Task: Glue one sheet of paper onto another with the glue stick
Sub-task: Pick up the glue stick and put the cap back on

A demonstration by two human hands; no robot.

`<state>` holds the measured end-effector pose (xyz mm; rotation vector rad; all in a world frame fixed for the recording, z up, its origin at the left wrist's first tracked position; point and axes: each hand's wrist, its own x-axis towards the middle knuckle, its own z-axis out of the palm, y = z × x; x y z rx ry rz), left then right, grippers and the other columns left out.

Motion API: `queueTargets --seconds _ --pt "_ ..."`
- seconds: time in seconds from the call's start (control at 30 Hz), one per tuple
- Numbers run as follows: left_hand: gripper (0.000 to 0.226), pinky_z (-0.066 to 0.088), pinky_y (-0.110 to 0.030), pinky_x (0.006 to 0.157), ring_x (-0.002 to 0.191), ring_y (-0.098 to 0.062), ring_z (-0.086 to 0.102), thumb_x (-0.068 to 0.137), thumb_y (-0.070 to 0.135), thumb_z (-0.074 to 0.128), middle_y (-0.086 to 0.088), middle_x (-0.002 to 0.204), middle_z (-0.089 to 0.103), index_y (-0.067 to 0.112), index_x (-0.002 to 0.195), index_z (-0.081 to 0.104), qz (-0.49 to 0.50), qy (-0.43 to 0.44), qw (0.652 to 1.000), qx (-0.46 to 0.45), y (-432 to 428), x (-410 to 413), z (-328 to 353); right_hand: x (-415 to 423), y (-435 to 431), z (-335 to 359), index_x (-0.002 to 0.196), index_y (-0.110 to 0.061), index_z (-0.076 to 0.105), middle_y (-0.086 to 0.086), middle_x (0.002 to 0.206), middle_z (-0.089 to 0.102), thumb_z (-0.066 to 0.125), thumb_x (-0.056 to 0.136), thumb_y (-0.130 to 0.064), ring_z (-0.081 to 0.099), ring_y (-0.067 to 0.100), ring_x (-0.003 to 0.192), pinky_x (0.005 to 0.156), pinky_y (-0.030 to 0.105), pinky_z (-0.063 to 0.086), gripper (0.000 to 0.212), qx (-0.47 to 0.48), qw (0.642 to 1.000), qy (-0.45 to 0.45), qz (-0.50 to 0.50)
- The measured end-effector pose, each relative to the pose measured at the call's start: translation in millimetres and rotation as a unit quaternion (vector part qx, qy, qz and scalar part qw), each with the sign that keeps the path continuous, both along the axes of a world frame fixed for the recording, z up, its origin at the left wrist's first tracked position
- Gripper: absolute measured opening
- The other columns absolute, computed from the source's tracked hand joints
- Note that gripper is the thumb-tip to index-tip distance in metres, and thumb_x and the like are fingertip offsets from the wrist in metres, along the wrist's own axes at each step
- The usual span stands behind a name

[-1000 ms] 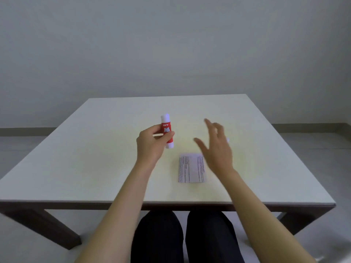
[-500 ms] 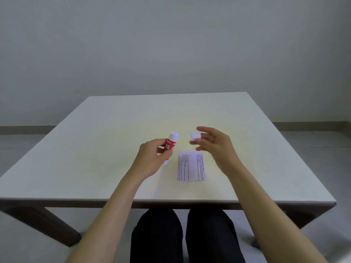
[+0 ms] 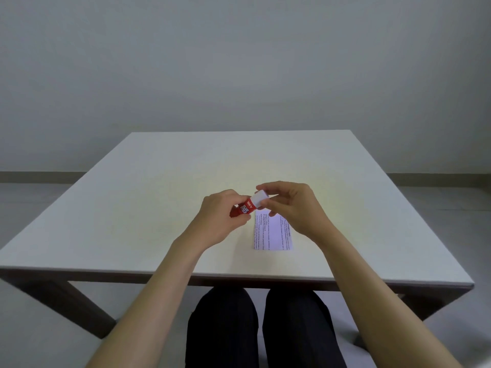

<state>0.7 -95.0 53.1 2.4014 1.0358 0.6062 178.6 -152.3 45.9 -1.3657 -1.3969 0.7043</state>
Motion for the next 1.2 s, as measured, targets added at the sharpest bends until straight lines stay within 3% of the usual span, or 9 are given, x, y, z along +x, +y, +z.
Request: queueTargets --seconds 0.13,0.27,0.43,0.5,0.6,0.73,0.9,1.03,1.2 --pt "0.016 0.042 -0.035 0.069 0.074 -0.025 0.056 0.086 0.027 0.062 -0.005 0.08 0.06 0.015 0.095 0.068 0.005 0.057 0.996 0.064 -1.3 0.3 -3.1 -9.2 2.6 -2.0 0.087 -0.01 0.067 0.0 0.067 0.068 0.063 0.089 -0.023 0.062 0.007 0.049 0.05 0.016 0.046 0.013 -0.047 0.994 -0.096 -0.014" --pt "0.017 0.034 -0.029 0.063 0.07 -0.023 0.054 0.084 0.026 0.064 -0.005 0.077 0.061 0.017 0.097 0.07 0.001 0.055 0.994 0.089 -3.6 -0.1 -5.4 -16.7 7.2 -10.1 0.052 -0.011 0.045 0.0 0.049 0.04 0.038 0.093 -0.056 0.036 0.018 0.047 0.048 0.028 0.03 0.061 -0.119 0.94 -0.29 -0.138" --pt "0.017 0.035 -0.03 0.062 0.069 -0.025 0.056 0.083 0.03 0.065 -0.004 0.072 0.063 0.016 0.09 0.071 0.021 0.036 0.992 0.115 -0.7 0.4 -1.8 -8.7 -0.3 -7.9 0.123 -0.026 0.048 -0.009 0.089 0.054 0.057 0.091 -0.028 0.059 0.013 0.065 0.064 0.023 0.05 0.033 -0.04 0.997 -0.063 0.019" --pt "0.016 0.031 -0.028 0.059 0.067 -0.023 0.054 0.081 0.03 0.067 -0.001 0.069 0.061 0.017 0.091 0.072 0.022 0.033 0.992 0.123 -0.6 1.2 -2.7 -12.2 -0.5 -10.1 0.097 -0.022 0.057 -0.006 0.076 0.056 0.057 0.092 -0.025 0.051 0.012 0.056 0.054 0.022 0.043 0.006 -0.031 0.995 -0.098 -0.012" --pt "0.017 0.027 -0.024 0.058 0.064 -0.02 0.05 0.081 0.029 0.068 0.004 0.065 0.055 0.019 0.094 0.072 0.015 0.029 0.992 0.118 -4.8 4.5 -6.6 -12.5 5.5 -13.5 0.063 -0.01 0.052 0.009 0.059 0.057 0.048 0.093 -0.047 0.039 0.016 0.051 0.052 0.028 0.032 0.048 -0.059 0.963 -0.242 -0.102" --pt "0.017 0.036 -0.03 0.065 0.069 -0.025 0.058 0.081 0.031 0.067 -0.002 0.072 0.066 0.018 0.091 0.072 0.032 0.02 0.991 0.129 -0.4 2.8 -9.1 -5.0 1.7 -10.3 0.105 -0.027 0.059 -0.005 0.079 0.062 0.059 0.09 -0.034 0.055 0.008 0.053 0.057 0.018 0.043 0.017 -0.034 0.992 -0.124 0.016" --pt "0.02 0.037 -0.024 0.064 0.072 -0.016 0.061 0.077 0.031 0.072 0.004 0.083 0.07 0.022 0.095 0.07 0.043 -0.011 0.994 0.097 7.6 12.8 -14.8 -4.8 4.7 -11.7 0.068 -0.013 0.06 -0.005 0.049 0.058 0.045 0.091 -0.054 0.054 0.015 0.042 0.056 0.035 0.052 0.05 -0.088 0.975 -0.175 -0.108" --pt "0.017 0.05 -0.029 0.069 0.073 -0.017 0.068 0.077 0.023 0.073 0.002 0.091 0.07 0.018 0.089 0.063 0.147 -0.138 0.979 -0.023 40.5 16.4 -18.3 -2.2 -2.8 -26.9 0.109 -0.019 0.063 0.002 0.095 0.071 0.041 0.093 -0.053 0.064 0.021 0.088 0.081 0.035 0.049 0.044 -0.122 0.951 -0.263 -0.106" --pt "0.02 0.038 -0.024 0.06 0.07 -0.018 0.061 0.078 0.019 0.072 -0.002 0.092 0.066 0.009 0.089 0.058 0.236 -0.193 0.949 -0.082 73.5 17.2 -33.6 -7.6 -13.3 -60.0 0.133 -0.023 0.051 -0.004 0.145 0.045 0.044 0.097 -0.039 0.034 0.014 0.137 0.114 0.037 0.014 0.041 -0.116 0.902 -0.41 -0.064"
